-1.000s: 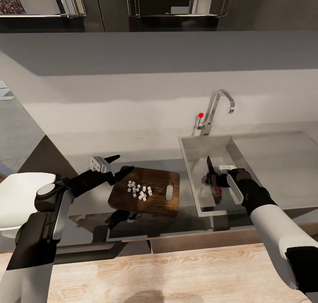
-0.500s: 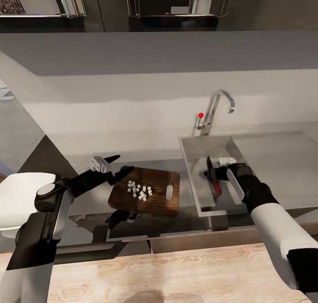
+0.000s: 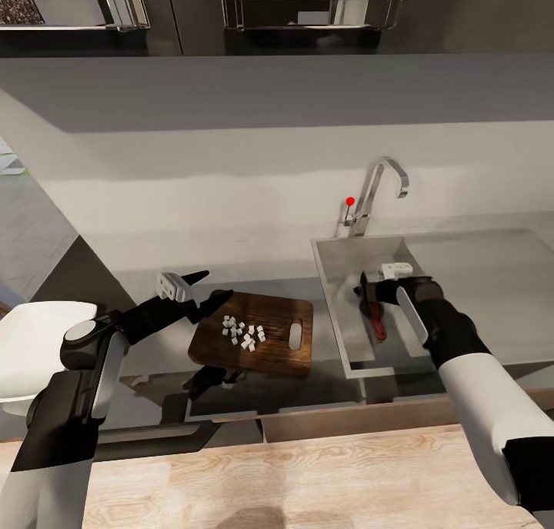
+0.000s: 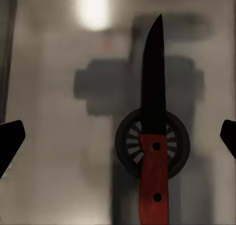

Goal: In the kitchen, take the Vidalia onion out of the sink, dice it on the chopping board with the paring knife, put the diced onion into the bowl on the countertop, then place both the paring knife and the chopping board into the sink.

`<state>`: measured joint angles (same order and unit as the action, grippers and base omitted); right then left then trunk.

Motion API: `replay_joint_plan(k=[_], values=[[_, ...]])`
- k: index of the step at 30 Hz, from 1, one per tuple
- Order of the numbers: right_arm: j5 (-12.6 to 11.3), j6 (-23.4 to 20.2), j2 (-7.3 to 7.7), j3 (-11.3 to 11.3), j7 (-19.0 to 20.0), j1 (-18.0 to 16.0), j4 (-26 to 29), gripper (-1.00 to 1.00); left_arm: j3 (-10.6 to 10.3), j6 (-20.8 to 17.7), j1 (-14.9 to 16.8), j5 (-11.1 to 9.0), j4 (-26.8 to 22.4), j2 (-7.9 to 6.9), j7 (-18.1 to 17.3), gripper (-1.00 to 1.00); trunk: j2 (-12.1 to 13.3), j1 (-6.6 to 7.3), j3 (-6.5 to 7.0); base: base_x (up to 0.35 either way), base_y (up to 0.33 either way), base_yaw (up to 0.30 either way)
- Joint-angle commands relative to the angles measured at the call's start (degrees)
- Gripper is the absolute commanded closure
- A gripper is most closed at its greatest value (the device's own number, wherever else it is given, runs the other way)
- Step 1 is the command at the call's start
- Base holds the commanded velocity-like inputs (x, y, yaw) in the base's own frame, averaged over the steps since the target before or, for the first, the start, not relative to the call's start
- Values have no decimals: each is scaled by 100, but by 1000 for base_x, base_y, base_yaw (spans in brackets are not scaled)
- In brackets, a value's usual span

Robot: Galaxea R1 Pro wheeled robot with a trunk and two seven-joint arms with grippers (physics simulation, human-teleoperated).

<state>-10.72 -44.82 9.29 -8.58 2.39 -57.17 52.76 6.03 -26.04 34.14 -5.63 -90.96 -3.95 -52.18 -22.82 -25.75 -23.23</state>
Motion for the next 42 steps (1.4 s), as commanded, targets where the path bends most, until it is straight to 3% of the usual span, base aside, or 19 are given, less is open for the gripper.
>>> replay_joint_plan(k=[1, 4, 8, 19, 22, 25, 28, 31, 34, 36, 39, 42], values=[[-18, -24, 9, -14, -2, -5, 47, -100, 3, -50, 5, -34, -1, 0, -11, -100, -10, -3, -9, 0, 0, 0], [-18, -26, 18, -12, 5, 47, 586, -100, 3, -50, 5, -34, 1, 0, -11, -100, -10, -3, -9, 0, 0, 0], [-18, -18, 20, -12, 7, 380, 1300, -100, 3, -52, 5, -34, -1, 0, -11, -100, -10, -3, -9, 0, 0, 0], [-18, 293, 30, -6, 684, 929, 2095, -100, 3, -50, 5, -34, -1, 0, -11, -100, -10, -3, -9, 0, 0, 0], [-14, 372, 101, -3, 748, 1142, 2385, -100, 3, -50, 5, -34, -1, 0, -11, -100, -10, -3, -9, 0, 0, 0], [-16, 377, 284, 21, 760, 1285, 2737, -100, 3, -50, 5, -34, 1, 0, -11, -100, -10, -3, -9, 0, 0, 0], [-16, 378, 337, 58, 762, 1400, 2908, -100, 3, -50, 5, -34, 1, 0, -11, -100, -10, -3, -9, 0, 0, 0], [-18, 385, 392, 590, 1059, 1504, 3042, -100, 3, -50, 5, -34, -1, 0, -11, -100, -10, -3, -9, 0, 0, 0], [-15, 382, 407, 943, 1819, 1535, 3063, -100, 3, -50, 5, -34, -1, 0, -11, -100, -10, -3, -9, 0, 0, 0], [-11, 379, 417, 1474, 2653, 1546, 3070, -100, 3, -50, 5, -34, -1, 0, -11, -100, -10, -3, -9, 0, 0, 0], [-10, 378, 422, 1804, 3149, 1549, 3072, -100, 3, -50, 5, -34, -1, 0, -11, -100, -10, -3, -9, 0, 0, 0], [0, 378, 426, 1930, 3357, 1551, 3073, -100, 3, -50, 5, -34, 1, 0, -11, -100, -10, -3, -9, 0, 0, 0]])
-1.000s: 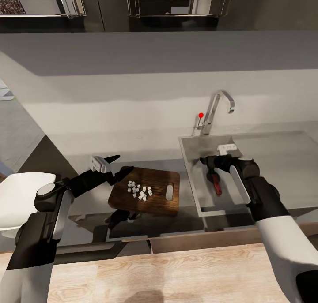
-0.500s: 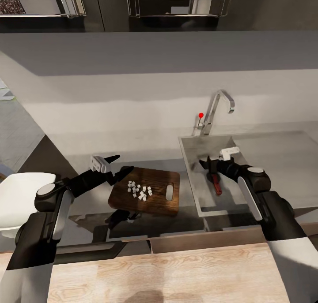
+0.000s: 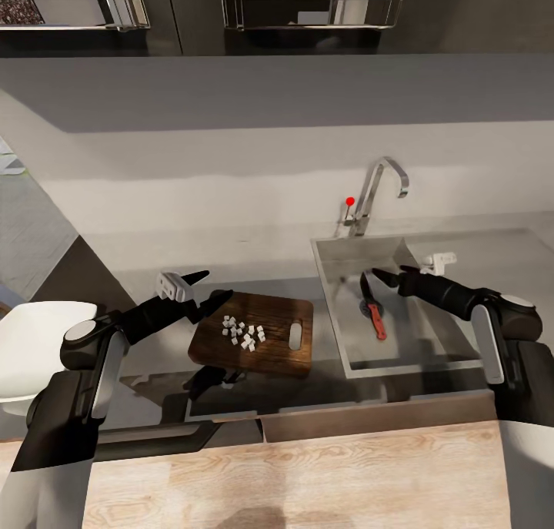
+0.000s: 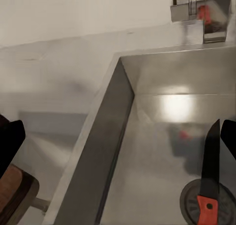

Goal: In the kitchen, take the Vidalia onion out of the sink, dice it on the chopping board with the paring knife, put the diced onion into the bowl on the countertop, then place both the paring knife and the chopping board into the sink.

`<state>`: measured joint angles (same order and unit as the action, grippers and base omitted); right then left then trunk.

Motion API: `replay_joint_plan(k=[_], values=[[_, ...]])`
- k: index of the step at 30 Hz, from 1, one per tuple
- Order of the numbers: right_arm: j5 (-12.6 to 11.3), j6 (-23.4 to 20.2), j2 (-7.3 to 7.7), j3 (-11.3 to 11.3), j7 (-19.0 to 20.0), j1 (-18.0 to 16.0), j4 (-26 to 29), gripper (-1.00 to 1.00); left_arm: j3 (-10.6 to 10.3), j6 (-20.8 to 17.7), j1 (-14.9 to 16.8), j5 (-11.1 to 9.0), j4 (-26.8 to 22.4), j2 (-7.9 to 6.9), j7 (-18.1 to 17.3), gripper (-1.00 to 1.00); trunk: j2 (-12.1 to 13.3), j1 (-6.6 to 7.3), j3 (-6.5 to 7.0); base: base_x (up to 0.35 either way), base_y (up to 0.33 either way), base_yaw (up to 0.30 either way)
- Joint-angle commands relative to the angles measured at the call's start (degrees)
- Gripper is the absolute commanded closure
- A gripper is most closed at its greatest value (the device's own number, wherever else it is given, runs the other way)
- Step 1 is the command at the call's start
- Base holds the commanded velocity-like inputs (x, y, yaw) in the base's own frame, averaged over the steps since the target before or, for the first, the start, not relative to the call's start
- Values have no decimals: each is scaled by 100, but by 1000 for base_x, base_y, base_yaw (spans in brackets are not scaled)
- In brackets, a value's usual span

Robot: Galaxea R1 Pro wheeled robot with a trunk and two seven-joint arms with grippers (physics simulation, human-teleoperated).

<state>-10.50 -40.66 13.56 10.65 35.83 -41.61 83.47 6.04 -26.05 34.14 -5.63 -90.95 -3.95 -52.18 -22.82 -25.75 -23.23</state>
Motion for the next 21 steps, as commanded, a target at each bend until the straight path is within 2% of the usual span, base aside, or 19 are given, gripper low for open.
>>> replay_joint_plan(k=[1, 10, 17, 21], values=[[-17, -38, 4, 33, 59, -5, 2, -100, 3, -49, 3, -35, -1, -1, -11, -100, -10, -3, -9, 0, 0, 0], [-9, -39, 6, 51, 90, -5, 2, -100, 3, -49, 4, -35, -2, -1, -11, -100, -10, -3, -9, 0, 21, 0], [-12, -54, 6, 52, 91, -5, 2, -100, 3, -57, 4, -35, -1, -9, -11, -100, -10, -3, -9, 0, 271, -5], [-12, -60, 6, 52, 91, -5, 2, -100, 5, -55, 3, -35, -2, -9, -11, -100, -10, -3, -9, 0, 285, -183]])
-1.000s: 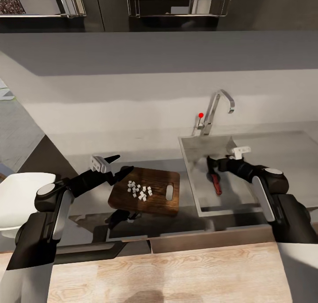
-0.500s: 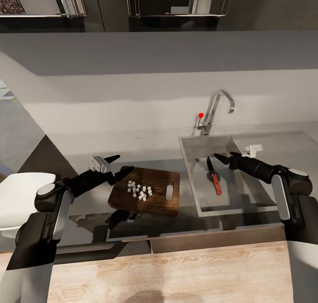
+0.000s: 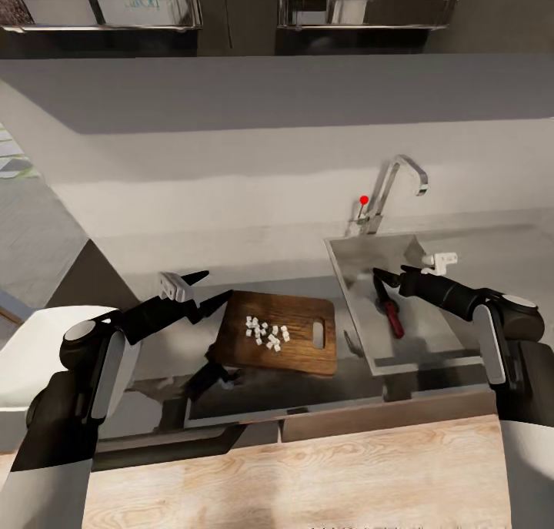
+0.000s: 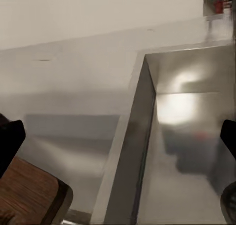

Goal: In the kitchen, take the Vidalia onion out of the sink, dice it on the chopping board with the paring knife, put the diced onion into the bowl on the countertop, then place both the paring knife and the chopping board into the sink.

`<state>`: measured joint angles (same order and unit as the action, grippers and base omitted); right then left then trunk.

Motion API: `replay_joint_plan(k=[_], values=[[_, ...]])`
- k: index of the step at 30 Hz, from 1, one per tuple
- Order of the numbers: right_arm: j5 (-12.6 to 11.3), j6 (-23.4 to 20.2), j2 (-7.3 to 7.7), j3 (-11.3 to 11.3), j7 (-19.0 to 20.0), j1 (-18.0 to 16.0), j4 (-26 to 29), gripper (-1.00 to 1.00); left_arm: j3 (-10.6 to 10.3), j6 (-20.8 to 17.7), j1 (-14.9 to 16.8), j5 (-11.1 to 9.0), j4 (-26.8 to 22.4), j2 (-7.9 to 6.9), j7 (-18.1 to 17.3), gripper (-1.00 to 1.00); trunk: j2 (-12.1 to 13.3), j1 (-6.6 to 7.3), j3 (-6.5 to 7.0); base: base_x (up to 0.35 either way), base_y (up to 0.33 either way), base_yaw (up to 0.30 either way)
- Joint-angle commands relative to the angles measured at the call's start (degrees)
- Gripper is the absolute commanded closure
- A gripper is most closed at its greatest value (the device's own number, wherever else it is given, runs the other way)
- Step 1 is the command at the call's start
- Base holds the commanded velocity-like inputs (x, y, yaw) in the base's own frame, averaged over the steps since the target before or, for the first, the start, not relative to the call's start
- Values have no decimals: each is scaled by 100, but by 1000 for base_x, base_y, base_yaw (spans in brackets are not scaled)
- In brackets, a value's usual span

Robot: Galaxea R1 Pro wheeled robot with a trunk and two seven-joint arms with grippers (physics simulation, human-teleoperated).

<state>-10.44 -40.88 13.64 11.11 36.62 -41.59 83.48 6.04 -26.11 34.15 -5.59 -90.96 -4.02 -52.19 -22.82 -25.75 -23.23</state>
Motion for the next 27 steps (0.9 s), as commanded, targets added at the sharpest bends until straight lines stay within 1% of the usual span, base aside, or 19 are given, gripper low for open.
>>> replay_joint_plan(k=[1, 5, 7, 18, 20, 22, 23, 27], values=[[-17, -40, -2, 5, 12, -7, 2, -100, 3, -50, 3, -38, -1, -2, -10, -100, -10, -3, -9, 0, 177, -275], [-14, -42, -2, 5, 12, -7, 2, -100, 3, -51, 4, -38, -1, -2, -10, -100, -10, -3, -9, 0, 82, -283], [-14, -42, -2, 5, 12, -7, 2, -100, 2, -51, 3, -38, -1, -2, -10, -100, -10, -3, -9, 0, 16, -156], [-12, -48, -2, 5, 10, -7, 2, -100, 8, -52, 4, -38, -1, -15, -10, -100, -10, -3, -9, -17, 15, -29], [-11, -51, -2, 5, -1, -7, 2, -100, 215, -64, 4, -38, -1, -242, -12, -100, -10, -3, -9, -10, 7, 0], [-11, -54, -2, 5, -11, -7, 2, -100, 533, -80, 3, -38, -1, -370, -12, -100, -10, -3, -9, -4, 3, 0], [-11, -56, -2, 2, -16, -7, 2, -100, 655, -86, 3, -38, -1, -402, -11, -100, -10, -3, -9, -2, 1, 0], [-11, -58, -2, -13, -27, -7, 2, -100, 833, -115, 3, -38, -7, -457, 17, -100, -10, -3, -9, -1, 0, 0]])
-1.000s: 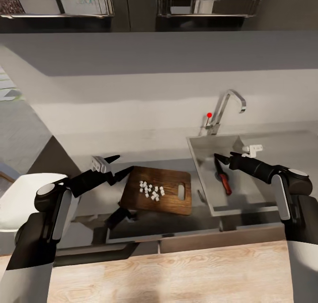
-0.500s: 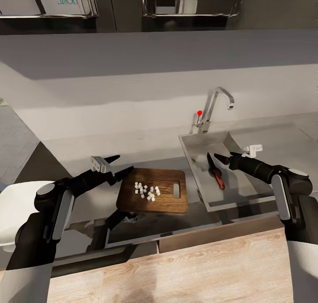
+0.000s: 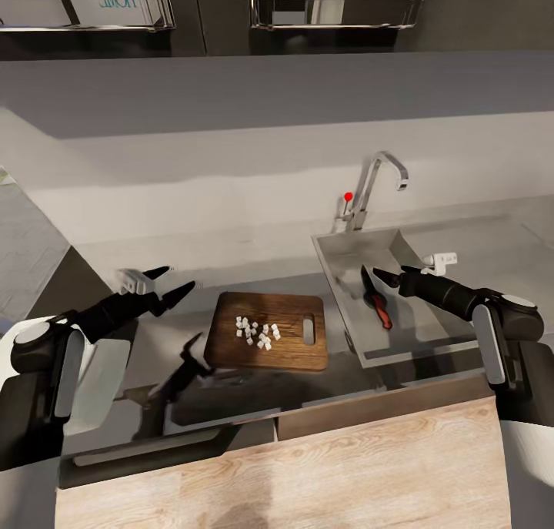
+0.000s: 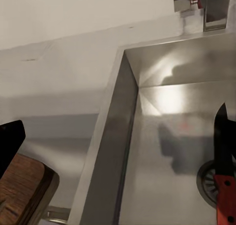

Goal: In the kitchen, take the Vidalia onion out of the sink, dice it on the chopping board with the paring knife, put the diced onion into the bowl on the countertop, then place both the paring knife and the chopping board into the sink.

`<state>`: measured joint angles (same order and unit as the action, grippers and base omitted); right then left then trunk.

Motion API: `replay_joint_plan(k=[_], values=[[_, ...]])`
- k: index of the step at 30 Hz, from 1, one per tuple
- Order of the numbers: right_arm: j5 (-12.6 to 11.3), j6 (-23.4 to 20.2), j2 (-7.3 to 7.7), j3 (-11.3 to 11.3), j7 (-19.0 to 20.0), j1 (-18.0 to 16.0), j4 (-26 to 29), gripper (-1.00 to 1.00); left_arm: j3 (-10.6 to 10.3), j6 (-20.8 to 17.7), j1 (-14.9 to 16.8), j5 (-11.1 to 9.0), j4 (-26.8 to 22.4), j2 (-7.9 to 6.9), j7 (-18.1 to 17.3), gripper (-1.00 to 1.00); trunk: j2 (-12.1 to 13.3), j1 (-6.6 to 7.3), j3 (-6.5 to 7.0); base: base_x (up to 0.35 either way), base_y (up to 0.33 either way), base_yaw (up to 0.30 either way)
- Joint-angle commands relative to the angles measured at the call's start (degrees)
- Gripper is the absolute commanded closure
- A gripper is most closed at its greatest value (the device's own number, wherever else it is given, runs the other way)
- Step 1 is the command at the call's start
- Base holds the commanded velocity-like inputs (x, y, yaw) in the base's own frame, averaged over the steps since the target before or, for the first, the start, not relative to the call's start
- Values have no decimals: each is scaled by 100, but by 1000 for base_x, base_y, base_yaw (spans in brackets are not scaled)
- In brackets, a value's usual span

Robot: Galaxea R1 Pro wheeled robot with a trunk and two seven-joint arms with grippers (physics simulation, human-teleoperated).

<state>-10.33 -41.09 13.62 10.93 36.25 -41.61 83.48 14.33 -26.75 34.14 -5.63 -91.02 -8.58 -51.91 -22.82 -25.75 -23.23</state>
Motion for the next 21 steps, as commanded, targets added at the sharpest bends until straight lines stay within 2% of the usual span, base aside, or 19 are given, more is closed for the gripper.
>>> replay_joint_plan(k=[1, 3, 4, 7, 8, 12, 15, 16, 17, 19, 20, 21], values=[[-22, -38, 0, 4, 7, -5, 2, -100, 19, -74, 5, -34, -1, -5, -4, -100, -10, -3, -9, 0, 0, 0], [-22, -39, 0, -2, -17, -5, 2, -100, 139, -395, 5, -30, -3, -67, 26, -100, -10, -3, -9, 0, 0, 0], [-22, -40, 0, -2, -23, -5, 2, -100, 174, -424, 5, -31, -3, -91, 25, -100, -10, -3, -9, 0, 0, 0], [-22, -40, 0, -3, -49, -5, 2, -100, 346, -517, 5, -34, -3, -288, 5, -100, -10, -3, -9, 0, 0, 0], [-22, -40, 0, -3, -51, -5, 2, -100, 355, -522, 5, -34, -3, -302, 3, -100, -10, -3, -9, 0, 0, 0], [-21, -40, -1, -19, -55, -5, 2, -100, 375, -517, 5, -26, -3, -248, 50, -100, -10, -3, -9, 0, 0, 0], [-17, -40, 0, -99, -56, -5, 2, -100, 371, -502, 5, -14, -3, -187, 275, -100, -10, -3, -9, 0, 0, 0], [-16, -40, 0, -154, -56, -5, 2, -100, 338, -494, 9, -10, -8, -143, 726, -100, -10, -3, -9, 0, 0, 0], [-16, -38, 0, -162, -56, -5, 2, -100, 313, -493, 10, -8, -9, -120, 894, -100, -10, -3, -9, 0, 0, 0], [-15, -38, 0, -184, -58, -5, 2, -100, 67, -491, 14, -3, -11, 52, 1820, -100, -10, -3, -9, 0, 0, 0], [-15, -33, 0, -195, -62, -5, 2, -100, -489, -488, 19, 0, -12, 231, 3323, -100, -10, -3, -9, 0, 0, 0], [-14, -34, 0, -199, -63, -5, 2, -100, -647, -488, 29, 0, -12, 301, 3651, -100, -10, -3, -9, 0, 0, 0]])
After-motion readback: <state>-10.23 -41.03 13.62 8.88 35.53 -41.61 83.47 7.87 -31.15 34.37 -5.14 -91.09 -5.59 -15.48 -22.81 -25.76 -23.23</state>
